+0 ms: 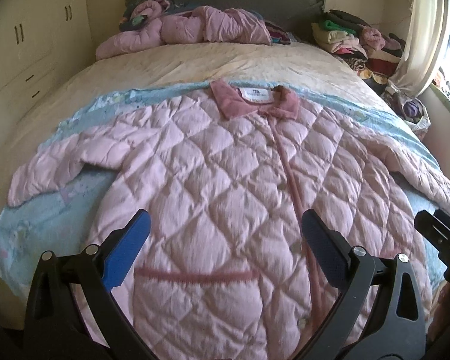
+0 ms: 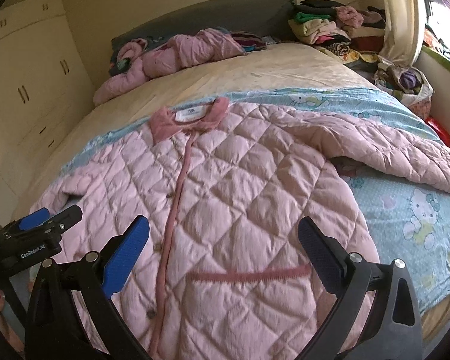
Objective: Fold large clothes
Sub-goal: 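Move the right tool toward the sleeve cuff of the pink jacket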
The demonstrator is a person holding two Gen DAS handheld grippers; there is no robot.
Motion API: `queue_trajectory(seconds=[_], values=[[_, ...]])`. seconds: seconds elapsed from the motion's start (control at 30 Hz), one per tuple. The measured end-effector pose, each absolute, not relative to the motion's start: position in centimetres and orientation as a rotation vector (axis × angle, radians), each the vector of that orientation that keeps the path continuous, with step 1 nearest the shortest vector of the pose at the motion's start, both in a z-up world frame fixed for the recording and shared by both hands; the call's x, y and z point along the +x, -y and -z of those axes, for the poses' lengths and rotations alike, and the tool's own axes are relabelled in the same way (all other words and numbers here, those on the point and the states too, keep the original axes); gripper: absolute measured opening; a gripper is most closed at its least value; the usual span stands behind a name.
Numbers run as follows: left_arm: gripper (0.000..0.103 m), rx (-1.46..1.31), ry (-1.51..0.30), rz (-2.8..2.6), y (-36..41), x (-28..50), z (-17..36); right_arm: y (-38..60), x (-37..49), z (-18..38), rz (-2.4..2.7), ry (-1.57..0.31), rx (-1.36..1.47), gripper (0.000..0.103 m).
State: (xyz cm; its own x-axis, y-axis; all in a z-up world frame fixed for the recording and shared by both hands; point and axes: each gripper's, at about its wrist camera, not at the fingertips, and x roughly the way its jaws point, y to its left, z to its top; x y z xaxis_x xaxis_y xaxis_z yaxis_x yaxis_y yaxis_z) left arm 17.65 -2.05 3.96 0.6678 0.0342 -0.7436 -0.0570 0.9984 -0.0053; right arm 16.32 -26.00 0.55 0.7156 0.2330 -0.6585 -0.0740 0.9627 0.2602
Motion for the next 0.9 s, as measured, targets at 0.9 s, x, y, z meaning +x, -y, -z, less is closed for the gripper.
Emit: queue_trajectory(seconds=[0.9], values=[[0.094,-0.096,-0.789,-0.02,4.4,31.4,-6.8,39.9,26.7,-3.5,0.1,-0.662,0.559,0.099]])
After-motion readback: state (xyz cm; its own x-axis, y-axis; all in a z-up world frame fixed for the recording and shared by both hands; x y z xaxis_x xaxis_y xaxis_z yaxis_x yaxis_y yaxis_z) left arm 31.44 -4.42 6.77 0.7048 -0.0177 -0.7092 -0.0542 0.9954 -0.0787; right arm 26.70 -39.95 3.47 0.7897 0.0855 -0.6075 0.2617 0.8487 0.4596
